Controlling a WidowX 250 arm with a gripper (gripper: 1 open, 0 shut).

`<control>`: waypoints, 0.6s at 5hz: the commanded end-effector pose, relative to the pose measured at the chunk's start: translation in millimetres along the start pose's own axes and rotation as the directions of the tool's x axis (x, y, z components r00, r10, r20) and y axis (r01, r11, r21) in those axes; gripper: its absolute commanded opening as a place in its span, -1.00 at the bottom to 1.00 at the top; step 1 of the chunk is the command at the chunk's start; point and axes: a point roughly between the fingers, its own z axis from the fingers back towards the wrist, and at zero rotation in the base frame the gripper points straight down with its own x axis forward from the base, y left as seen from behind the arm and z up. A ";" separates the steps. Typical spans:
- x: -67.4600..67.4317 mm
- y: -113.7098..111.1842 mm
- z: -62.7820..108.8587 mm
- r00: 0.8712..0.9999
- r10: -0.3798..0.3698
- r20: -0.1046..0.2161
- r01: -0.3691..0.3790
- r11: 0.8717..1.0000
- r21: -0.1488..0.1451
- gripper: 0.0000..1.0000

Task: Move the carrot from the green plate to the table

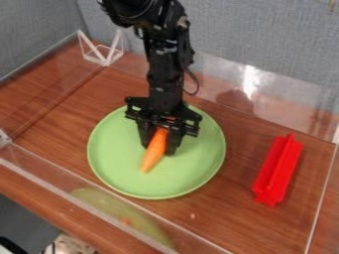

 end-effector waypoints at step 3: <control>14.7 19.5 21.0 0.998 -0.047 0.034 0.046 0.999 0.018 -1.00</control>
